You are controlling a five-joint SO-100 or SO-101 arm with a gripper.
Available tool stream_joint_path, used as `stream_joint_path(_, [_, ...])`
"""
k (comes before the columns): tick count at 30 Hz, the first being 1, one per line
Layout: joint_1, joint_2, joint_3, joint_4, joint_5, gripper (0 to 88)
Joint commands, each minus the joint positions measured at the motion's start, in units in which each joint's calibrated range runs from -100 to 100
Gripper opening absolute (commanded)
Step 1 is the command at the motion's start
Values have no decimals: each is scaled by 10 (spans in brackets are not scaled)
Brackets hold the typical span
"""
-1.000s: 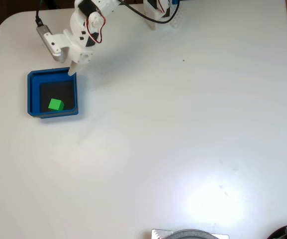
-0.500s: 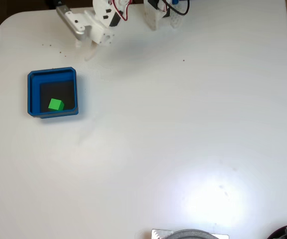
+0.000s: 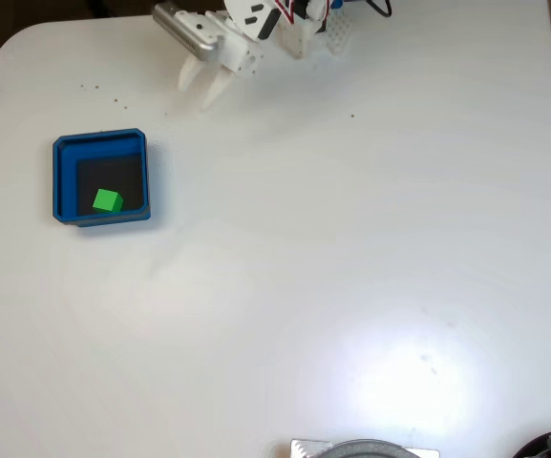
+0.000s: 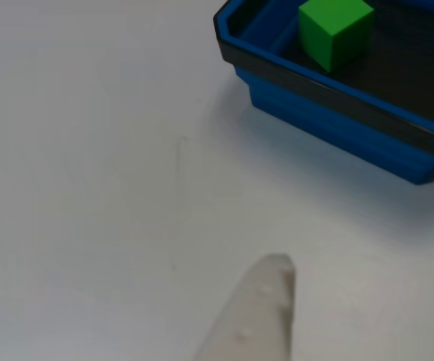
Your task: Pick up green cube and drop it in the blue box
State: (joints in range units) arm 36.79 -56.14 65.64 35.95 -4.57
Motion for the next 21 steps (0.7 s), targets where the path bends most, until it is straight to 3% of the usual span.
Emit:
stream_joint_path(1, [-4,-83,108,-93,2,259])
stream_joint_path(5, [-4,-160,208,-148,2,259])
stream_joint_path(13, [-6,-319,323,-154,2,259])
stream_joint_path(21, [-72,-419,341,-148,2,259])
